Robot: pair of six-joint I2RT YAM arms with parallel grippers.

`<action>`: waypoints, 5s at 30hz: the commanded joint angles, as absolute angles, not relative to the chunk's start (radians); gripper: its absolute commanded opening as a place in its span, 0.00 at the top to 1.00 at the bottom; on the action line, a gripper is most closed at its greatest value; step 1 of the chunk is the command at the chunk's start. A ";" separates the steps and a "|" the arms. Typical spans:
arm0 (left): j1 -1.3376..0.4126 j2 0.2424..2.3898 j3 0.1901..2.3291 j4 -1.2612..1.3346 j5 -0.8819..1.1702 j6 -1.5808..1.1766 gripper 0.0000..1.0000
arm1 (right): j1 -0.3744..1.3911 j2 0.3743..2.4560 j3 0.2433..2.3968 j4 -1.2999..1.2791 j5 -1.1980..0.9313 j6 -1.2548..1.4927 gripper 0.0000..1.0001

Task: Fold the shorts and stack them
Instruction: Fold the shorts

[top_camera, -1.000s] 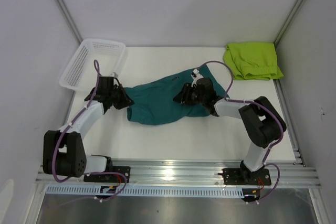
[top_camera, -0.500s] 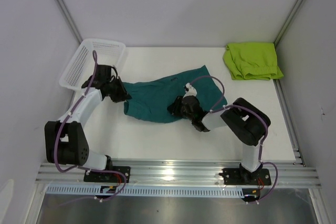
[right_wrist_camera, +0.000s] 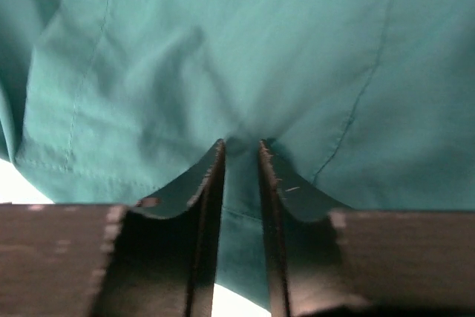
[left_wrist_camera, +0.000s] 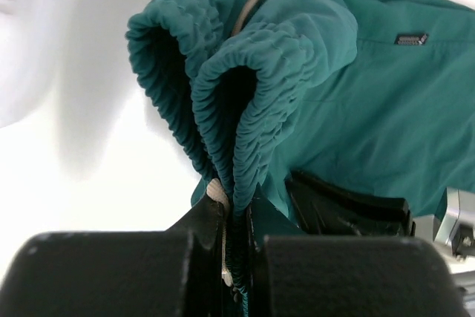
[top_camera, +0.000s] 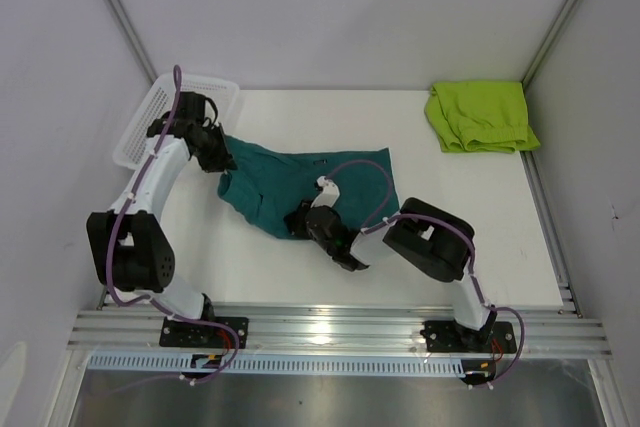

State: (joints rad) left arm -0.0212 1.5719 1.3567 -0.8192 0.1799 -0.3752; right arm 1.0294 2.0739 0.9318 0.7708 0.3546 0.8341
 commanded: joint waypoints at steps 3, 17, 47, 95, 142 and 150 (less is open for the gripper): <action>-0.005 1.592 1.497 -0.933 0.074 -0.282 1.00 | 1.042 2.042 0.976 0.671 0.364 0.767 0.63; -0.003 1.652 1.572 -0.988 0.035 -0.224 1.00 | 0.816 1.679 0.939 0.405 0.111 0.701 0.42; -0.109 1.775 1.885 -1.190 -0.162 -0.255 1.00 | 0.679 1.765 0.719 0.348 -0.077 0.745 0.48; -0.468 1.965 2.054 -1.290 -0.292 -0.414 1.00 | 0.517 1.500 0.870 0.047 -0.140 0.663 0.43; -0.566 2.023 2.066 -1.302 -0.281 -0.416 1.00 | 0.509 1.825 0.911 0.207 -0.224 0.684 0.72; -0.569 2.003 2.036 -1.198 -0.112 -0.425 0.93 | 0.520 1.836 0.917 0.210 -0.219 0.686 0.73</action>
State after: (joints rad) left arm -0.5568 2.0274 2.0197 -1.2762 -0.2203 -0.4038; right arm 0.5110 1.8225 0.8925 0.1997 -0.2260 0.6842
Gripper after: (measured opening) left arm 0.078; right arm 0.274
